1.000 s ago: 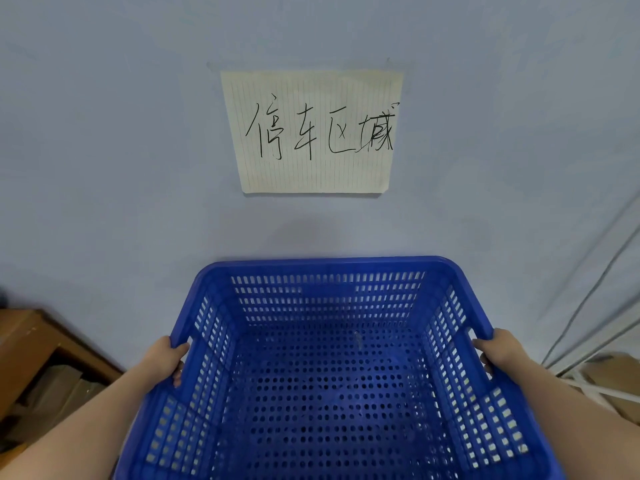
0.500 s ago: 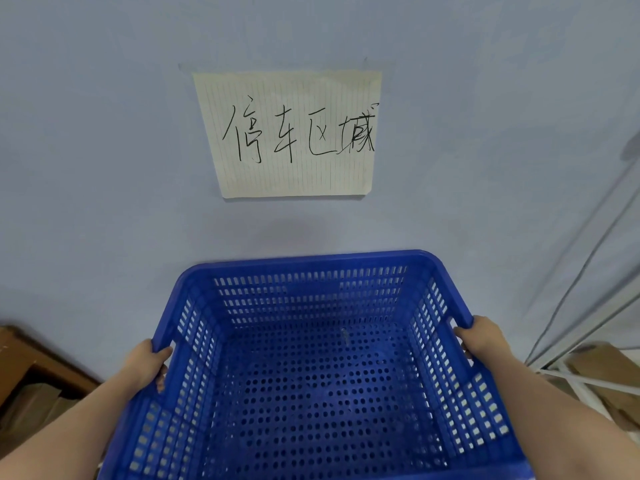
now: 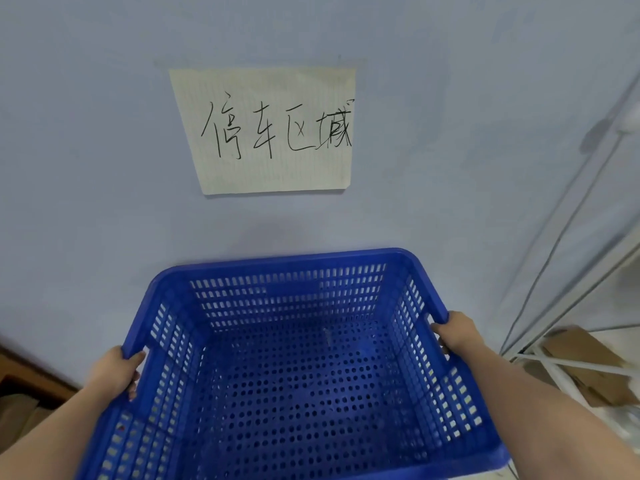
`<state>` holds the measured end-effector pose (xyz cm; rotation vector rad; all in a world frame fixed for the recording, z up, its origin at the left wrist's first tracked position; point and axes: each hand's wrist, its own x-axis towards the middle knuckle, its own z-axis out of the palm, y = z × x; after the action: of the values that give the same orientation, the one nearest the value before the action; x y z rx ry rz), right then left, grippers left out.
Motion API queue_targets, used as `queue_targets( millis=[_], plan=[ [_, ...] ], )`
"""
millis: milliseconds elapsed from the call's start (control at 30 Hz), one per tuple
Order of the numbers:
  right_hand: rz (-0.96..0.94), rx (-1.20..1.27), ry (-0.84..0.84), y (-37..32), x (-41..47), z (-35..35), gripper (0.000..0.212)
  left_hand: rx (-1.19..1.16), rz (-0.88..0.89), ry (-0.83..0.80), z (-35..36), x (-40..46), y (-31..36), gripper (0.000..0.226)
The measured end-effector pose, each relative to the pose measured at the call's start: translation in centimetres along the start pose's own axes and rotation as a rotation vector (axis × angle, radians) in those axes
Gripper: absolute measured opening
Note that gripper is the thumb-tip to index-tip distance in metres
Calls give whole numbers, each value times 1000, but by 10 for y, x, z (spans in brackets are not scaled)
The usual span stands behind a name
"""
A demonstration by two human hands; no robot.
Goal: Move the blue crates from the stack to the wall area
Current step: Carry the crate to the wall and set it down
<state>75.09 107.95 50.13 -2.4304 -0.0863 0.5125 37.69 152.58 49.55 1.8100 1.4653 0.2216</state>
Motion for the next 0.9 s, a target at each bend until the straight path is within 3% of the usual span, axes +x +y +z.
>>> queue_targets(
  millis=[367,900],
  plan=[
    [79,-35,-6,6,11,-11,17,-17,2,-73,17,-7,8,16],
    [69,-45,64,2,12,-8,11,67,54,-8,20,6,25,18]
  ],
)
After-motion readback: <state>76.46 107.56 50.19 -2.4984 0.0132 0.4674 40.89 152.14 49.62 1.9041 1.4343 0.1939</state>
